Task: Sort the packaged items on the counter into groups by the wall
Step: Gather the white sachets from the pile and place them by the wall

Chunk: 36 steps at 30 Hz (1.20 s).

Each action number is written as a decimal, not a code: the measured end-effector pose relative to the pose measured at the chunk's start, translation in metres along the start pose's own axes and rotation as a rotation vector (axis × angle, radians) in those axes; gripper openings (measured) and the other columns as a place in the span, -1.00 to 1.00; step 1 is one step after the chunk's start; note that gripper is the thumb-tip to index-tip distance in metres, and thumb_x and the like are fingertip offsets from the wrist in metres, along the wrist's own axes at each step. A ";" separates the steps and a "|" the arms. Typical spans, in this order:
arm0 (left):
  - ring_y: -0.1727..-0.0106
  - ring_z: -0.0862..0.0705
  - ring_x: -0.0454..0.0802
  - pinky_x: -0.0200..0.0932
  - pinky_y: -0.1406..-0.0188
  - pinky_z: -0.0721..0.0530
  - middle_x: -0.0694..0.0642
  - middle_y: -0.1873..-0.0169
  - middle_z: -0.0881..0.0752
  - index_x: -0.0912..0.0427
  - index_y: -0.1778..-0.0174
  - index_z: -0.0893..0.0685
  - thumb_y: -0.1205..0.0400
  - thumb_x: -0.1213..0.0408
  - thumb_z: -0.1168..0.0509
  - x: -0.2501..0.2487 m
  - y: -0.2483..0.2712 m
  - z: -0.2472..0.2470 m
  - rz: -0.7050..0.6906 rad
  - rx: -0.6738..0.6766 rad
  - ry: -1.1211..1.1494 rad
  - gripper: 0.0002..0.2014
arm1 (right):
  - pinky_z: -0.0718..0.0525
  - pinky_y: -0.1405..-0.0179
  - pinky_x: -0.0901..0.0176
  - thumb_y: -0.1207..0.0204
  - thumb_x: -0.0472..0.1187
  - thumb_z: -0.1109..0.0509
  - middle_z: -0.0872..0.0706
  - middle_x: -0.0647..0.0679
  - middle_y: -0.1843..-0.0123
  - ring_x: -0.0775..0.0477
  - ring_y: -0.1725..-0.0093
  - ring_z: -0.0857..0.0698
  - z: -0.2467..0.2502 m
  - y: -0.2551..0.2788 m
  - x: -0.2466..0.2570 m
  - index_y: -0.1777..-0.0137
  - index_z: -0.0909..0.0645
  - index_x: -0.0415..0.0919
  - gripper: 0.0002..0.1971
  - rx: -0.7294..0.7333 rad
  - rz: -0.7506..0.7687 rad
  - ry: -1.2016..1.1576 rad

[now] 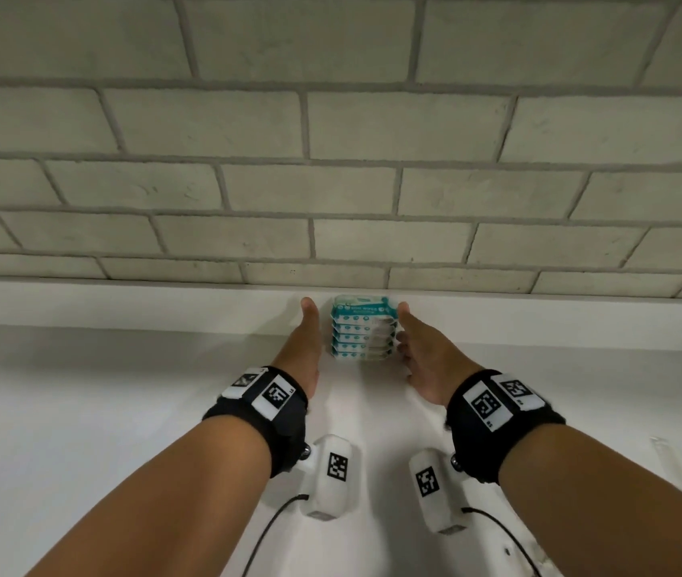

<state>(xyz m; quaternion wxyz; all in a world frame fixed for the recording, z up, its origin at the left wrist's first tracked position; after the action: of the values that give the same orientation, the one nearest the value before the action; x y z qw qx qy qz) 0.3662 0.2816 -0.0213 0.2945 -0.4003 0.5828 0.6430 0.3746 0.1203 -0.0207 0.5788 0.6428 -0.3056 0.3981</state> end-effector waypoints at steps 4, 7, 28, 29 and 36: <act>-0.56 -0.35 0.18 0.04 -0.49 -0.31 0.13 -0.57 -0.37 0.19 -0.62 -0.29 -0.63 -0.24 -0.17 0.011 0.023 0.013 0.019 -0.040 -0.098 -0.25 | -0.28 -0.54 -0.10 -0.56 0.19 -0.33 -0.51 -0.12 -0.51 -0.15 -0.52 -0.43 0.025 0.043 0.001 -0.53 -0.41 -0.20 -0.35 0.100 -0.051 0.466; -0.29 -0.47 0.09 -0.06 -0.19 -0.42 0.11 -0.28 -0.52 0.22 -0.52 -0.39 -0.68 -0.02 -0.23 0.020 0.061 0.000 -0.080 0.017 -0.235 -0.45 | -0.40 -0.49 -0.01 -0.52 0.15 -0.39 -0.56 -0.07 -0.47 -0.12 -0.45 -0.51 0.054 0.092 0.000 -0.50 -0.48 -0.16 -0.39 0.156 0.048 0.742; -0.56 -0.36 -0.01 -0.10 -0.54 -0.32 0.01 -0.57 -0.32 0.00 -0.58 -0.39 -0.64 -0.09 -0.24 0.179 0.278 -0.166 -0.445 0.583 -1.507 -0.42 | -0.36 0.39 0.21 -0.39 0.09 -0.49 -0.40 0.08 0.03 0.01 0.16 -0.45 0.183 0.348 -0.204 0.03 -0.32 0.02 -0.61 0.216 0.011 1.711; -0.55 -0.37 0.03 -0.05 -0.53 -0.34 0.04 -0.56 -0.31 -0.01 -0.58 -0.37 -0.66 -0.08 -0.21 0.178 0.276 -0.170 -0.455 0.537 -1.510 -0.44 | -0.41 0.34 0.18 -0.47 0.01 -0.40 -0.45 0.06 0.03 -0.02 0.14 -0.49 0.192 0.342 -0.201 0.03 -0.35 0.01 -0.73 0.151 0.046 1.677; -0.56 -0.35 0.16 0.09 -0.52 -0.38 0.12 -0.62 -0.22 0.11 -0.62 -0.27 -0.69 0.26 -0.14 0.164 0.255 -0.194 -0.535 0.310 -1.616 -0.48 | -0.58 0.11 0.07 -0.55 -0.09 -0.35 -0.57 -0.11 -0.15 -0.16 -0.08 -0.60 0.256 0.317 -0.164 -0.20 -0.47 -0.11 -0.73 -0.278 0.164 1.495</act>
<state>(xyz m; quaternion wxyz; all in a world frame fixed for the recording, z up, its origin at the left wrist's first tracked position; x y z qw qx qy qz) 0.1009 0.0385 -0.0317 0.8113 0.1007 0.1619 0.5527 0.0630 -0.1892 -0.0072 0.6758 0.0989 0.0732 0.7268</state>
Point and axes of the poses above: each hand's wrist, its own y-axis away from the middle knuckle, its own z-axis out of the back of the hand, x = y × z, the point moved 4 cm from there along -y, towards the middle knuckle
